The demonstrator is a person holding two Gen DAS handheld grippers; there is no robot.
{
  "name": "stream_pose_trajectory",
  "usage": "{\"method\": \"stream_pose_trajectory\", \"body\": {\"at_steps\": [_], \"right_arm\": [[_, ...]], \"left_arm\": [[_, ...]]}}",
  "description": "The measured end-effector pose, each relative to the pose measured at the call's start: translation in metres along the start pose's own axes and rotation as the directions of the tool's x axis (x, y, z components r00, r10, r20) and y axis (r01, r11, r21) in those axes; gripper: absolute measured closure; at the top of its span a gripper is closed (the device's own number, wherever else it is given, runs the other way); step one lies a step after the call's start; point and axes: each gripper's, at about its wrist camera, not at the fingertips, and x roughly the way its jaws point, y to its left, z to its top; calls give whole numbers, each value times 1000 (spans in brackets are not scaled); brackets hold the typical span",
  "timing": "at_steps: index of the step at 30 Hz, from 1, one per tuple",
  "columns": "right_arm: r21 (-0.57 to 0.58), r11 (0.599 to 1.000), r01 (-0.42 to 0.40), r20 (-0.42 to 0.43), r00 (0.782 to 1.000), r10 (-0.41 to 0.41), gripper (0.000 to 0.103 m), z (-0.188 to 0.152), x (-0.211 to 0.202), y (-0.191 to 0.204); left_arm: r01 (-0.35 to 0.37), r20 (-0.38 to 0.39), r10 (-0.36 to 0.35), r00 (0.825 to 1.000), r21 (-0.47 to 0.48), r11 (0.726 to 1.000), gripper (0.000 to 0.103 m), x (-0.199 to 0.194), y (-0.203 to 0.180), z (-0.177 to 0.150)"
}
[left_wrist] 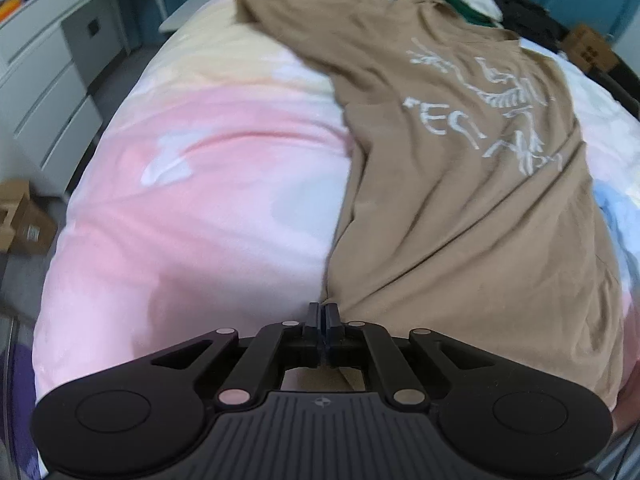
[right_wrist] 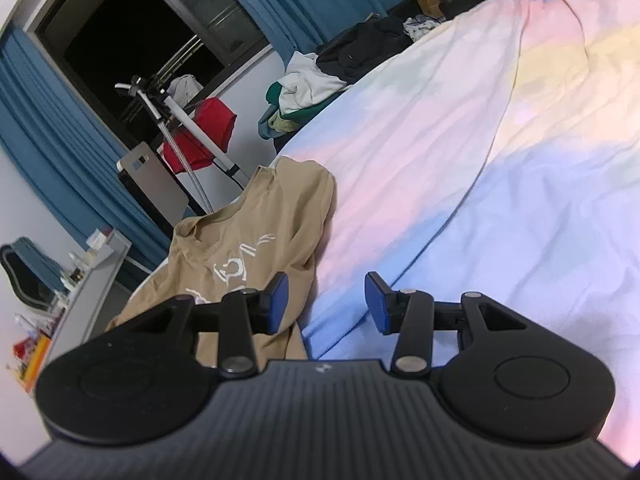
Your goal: Fold clothes
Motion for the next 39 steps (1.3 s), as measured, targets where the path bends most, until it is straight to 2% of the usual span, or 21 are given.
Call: {"method": "stream_pose_trajectory", "body": {"at_steps": [1,3,6,11,15,21,25,28,32,34,37,38,39], "right_arm": [[11,1000,-3,-1,1000,3,57,1,0,-2],[32,999,-5,-5,1000,5,57,3,1,-4],[81,996,-26,-15,1000,27,57,4,5,-10],[203,976,-83,-19,996,89,58,10,16,-16],[147,987,-60,18,998,58,58,13,10,-8],[140,990,-13,102,995,-1,58,22,-8,-19],[145,989,18,155,987,-41,58,26,-10,-30],[140,989,47,170,983,-70,58,26,-3,-38],[134,989,60,138,987,-78,58,24,15,-48],[139,989,53,129,989,-71,58,23,21,-51],[144,988,58,124,989,-76,57,23,29,-55],[146,988,58,120,990,-76,58,23,31,-56],[146,987,60,115,990,-77,58,22,34,-56]], "left_arm": [[6,12,-6,1000,8,1000,95,-1,-2,0],[21,40,-21,999,2,1000,77,-10,-2,-2],[26,112,-28,993,19,999,62,-29,-7,-5],[1,261,-30,965,110,994,57,-42,-51,2],[-4,304,-66,950,226,974,57,-23,-114,22],[2,326,-142,935,396,918,58,35,-236,78],[8,326,-162,931,427,904,58,81,-310,121],[-46,358,-128,925,439,897,58,117,-354,145],[-116,388,-75,919,447,887,58,159,-390,169],[-125,380,-66,922,455,882,58,174,-399,176],[-117,369,-66,927,450,885,66,189,-404,182],[-106,367,-72,927,443,890,74,191,-402,184],[-94,365,-79,928,433,896,88,193,-400,186]]}}
